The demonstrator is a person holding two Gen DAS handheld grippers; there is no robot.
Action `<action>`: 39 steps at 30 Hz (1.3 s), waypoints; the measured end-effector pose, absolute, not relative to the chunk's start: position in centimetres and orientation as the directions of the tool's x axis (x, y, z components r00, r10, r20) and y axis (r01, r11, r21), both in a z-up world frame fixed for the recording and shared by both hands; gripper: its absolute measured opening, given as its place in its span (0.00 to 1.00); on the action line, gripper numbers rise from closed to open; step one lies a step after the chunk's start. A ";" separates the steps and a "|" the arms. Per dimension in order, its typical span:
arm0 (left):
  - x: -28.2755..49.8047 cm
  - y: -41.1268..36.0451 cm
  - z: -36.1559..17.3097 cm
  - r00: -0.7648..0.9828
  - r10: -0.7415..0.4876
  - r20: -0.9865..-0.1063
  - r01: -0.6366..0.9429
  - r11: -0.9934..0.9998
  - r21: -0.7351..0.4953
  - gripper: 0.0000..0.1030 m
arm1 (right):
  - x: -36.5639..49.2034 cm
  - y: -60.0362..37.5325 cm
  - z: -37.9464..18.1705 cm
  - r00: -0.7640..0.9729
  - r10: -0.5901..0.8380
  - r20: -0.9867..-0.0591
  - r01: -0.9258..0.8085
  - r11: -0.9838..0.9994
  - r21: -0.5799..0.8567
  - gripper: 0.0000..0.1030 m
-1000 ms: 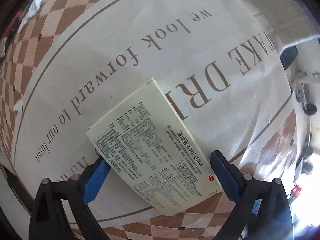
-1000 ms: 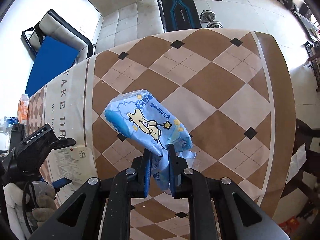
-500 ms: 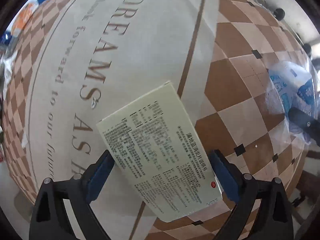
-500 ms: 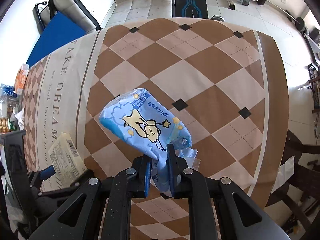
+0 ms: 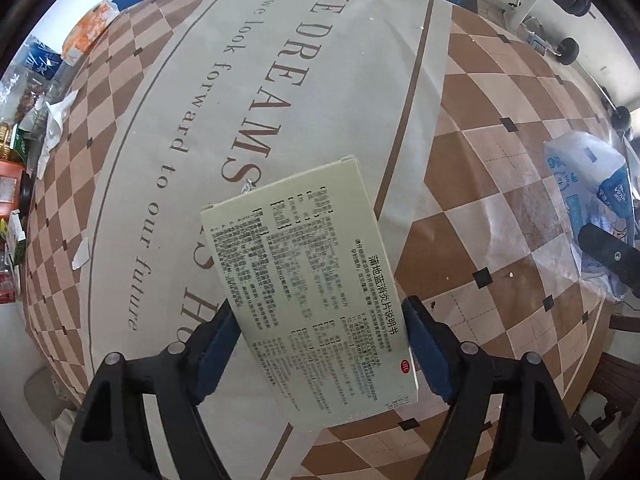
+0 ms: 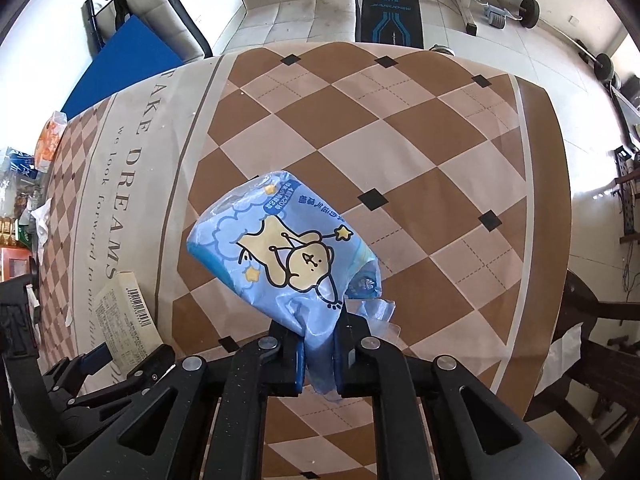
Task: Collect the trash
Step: 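Carry medicine box and cartoon bag over the white bin and open both grippers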
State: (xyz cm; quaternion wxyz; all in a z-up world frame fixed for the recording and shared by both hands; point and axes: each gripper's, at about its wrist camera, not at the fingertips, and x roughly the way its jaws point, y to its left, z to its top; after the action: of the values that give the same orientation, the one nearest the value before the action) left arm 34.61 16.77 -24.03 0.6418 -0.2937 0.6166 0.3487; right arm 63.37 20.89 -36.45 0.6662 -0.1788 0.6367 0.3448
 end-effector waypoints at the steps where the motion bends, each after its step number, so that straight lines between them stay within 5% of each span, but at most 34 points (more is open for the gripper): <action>1: 34.3 16.3 -23.4 0.002 0.097 -0.995 -0.806 0.590 0.056 0.76 | 63.1 20.5 -36.0 -0.049 0.241 -0.969 -0.687 0.697 0.208 0.09; 13: 32.0 9.2 -18.8 0.061 0.182 -0.981 -0.764 0.641 0.071 0.76 | 55.9 14.1 -30.0 -0.045 0.347 -0.937 -0.700 0.658 0.277 0.09; 24: 17.7 4.5 -17.7 0.192 0.197 -0.961 -0.751 0.661 -0.015 0.76 | 42.5 1.6 -27.1 -0.029 0.388 -0.921 -0.674 0.673 0.305 0.09; 32: 5.2 -2.0 -18.1 0.189 0.164 -0.968 -0.764 0.643 -0.040 0.76 | 28.3 -7.6 -28.4 -0.122 0.381 -0.916 -0.668 0.652 0.360 0.09; 39: -4.5 -3.7 -24.0 0.114 0.043 -0.993 -0.855 0.513 -0.076 0.76 | 16.8 -12.3 -33.6 -0.260 0.275 -0.926 -0.719 0.586 0.375 0.09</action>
State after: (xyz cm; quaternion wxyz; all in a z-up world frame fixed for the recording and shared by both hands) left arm -4.51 -3.73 -24.05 0.6562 -0.3555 0.5709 0.3423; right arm 16.84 -12.26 -33.62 0.5854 -0.1654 0.6709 0.4241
